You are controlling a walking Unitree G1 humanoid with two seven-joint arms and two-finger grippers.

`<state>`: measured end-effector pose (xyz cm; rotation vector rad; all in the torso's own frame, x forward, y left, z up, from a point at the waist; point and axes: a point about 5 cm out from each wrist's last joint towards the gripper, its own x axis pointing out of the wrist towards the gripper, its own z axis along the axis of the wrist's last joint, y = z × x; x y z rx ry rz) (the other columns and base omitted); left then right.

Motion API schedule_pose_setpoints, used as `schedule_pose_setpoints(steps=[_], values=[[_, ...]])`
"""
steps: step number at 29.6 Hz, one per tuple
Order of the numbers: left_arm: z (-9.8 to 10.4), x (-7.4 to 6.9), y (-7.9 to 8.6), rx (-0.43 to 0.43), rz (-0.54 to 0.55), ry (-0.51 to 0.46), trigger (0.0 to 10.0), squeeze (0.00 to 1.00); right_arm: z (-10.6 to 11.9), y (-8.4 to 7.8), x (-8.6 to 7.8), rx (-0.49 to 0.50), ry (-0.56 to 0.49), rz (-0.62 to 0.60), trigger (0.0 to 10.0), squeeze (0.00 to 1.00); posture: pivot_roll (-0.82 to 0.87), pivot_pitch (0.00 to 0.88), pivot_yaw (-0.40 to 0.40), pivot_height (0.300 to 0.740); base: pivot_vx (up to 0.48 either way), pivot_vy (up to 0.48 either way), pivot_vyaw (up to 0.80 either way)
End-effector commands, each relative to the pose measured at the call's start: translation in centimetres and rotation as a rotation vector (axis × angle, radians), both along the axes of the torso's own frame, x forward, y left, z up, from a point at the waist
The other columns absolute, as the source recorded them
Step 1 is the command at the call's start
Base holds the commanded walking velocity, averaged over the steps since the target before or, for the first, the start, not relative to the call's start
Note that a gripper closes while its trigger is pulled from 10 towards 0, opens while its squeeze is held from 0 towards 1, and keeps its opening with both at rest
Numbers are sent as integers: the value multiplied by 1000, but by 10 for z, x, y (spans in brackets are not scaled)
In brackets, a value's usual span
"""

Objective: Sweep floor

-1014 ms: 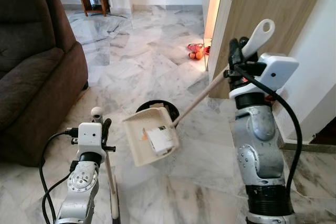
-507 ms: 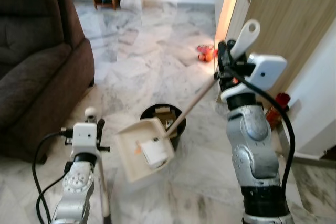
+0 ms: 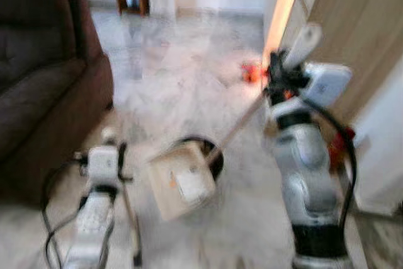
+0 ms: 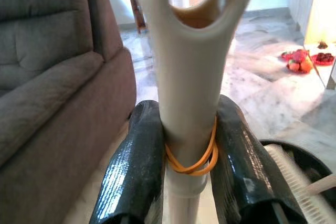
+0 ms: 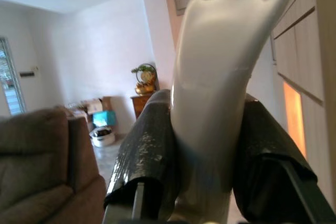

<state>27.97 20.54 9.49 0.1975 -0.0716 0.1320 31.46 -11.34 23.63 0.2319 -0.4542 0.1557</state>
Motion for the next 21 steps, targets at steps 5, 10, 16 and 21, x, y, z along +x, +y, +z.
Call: schedule_pose_setpoints(steps=[5, 10, 16, 21], values=[[6, 2, -3, 10, -10, -33, 10000, 0, 20, -5, -5, 24, -94, -10, 10000, 0, 161, 0, 36, 740, 341, 0, 0], [6, 2, -3, 8, -10, -35, 10000, 0, 21, -3, -6, 14, -99, 1, 10000, 0, 161, 0, 34, 740, 343, 0, 86], [7, 3, -4, 7, -12, -38, 10000, 0, 22, -2, -6, 19, -102, 6, 10000, 0, 160, 0, 35, 740, 342, 0, 214], [7, 3, -5, 6, -16, -38, 10000, 0, 22, -3, -6, 21, -104, 3, 10000, 0, 158, 0, 34, 740, 344, 0, 0]])
